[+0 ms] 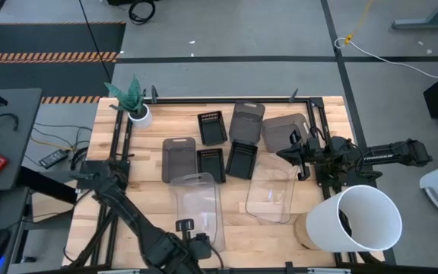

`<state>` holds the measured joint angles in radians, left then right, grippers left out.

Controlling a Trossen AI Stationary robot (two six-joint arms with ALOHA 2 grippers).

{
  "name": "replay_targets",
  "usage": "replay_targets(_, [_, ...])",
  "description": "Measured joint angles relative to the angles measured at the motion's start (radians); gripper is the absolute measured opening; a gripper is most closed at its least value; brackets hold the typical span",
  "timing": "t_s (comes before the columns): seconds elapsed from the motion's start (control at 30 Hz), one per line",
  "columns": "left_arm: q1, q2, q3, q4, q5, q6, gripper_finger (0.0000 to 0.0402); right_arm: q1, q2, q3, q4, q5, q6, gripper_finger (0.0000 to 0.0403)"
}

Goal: Stack baskets by color
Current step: Stack the left transparent bin on top of the middle transparent bin, then stack the right transparent bin on top of the left transparent bin

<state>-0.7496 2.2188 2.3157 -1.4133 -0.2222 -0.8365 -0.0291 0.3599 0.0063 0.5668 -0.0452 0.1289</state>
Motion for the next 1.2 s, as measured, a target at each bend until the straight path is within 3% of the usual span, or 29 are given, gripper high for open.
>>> replay_targets(0.33, [0.014,0.045,0.000,-0.023,0.085,0.030,0.0026,0.000,0.000,0.000,0.000,0.000,0.000,0.0010])
replay_targets(0.53, [0.019,0.045,0.000,-0.021,0.082,0.038,0.0083,0.000,0.000,0.000,0.001,0.000,0.000,0.0010])
replay_targets(0.73, [0.030,0.045,0.000,-0.019,0.037,0.077,0.0152,0.000,0.000,0.000,0.000,0.000,0.000,0.0010])
replay_targets(0.83, [0.039,0.045,0.000,-0.004,-0.058,0.118,0.0169,0.000,0.000,0.000,0.000,0.000,0.000,0.0010])
replay_targets(0.97, [0.071,0.044,0.002,0.059,-0.196,0.193,0.0171,0.000,0.000,0.000,0.000,0.000,0.000,0.0010])
replay_targets(1.2, [0.128,0.043,0.009,0.151,-0.198,0.248,0.0156,0.000,0.000,0.000,0.000,0.000,0.000,0.0010])
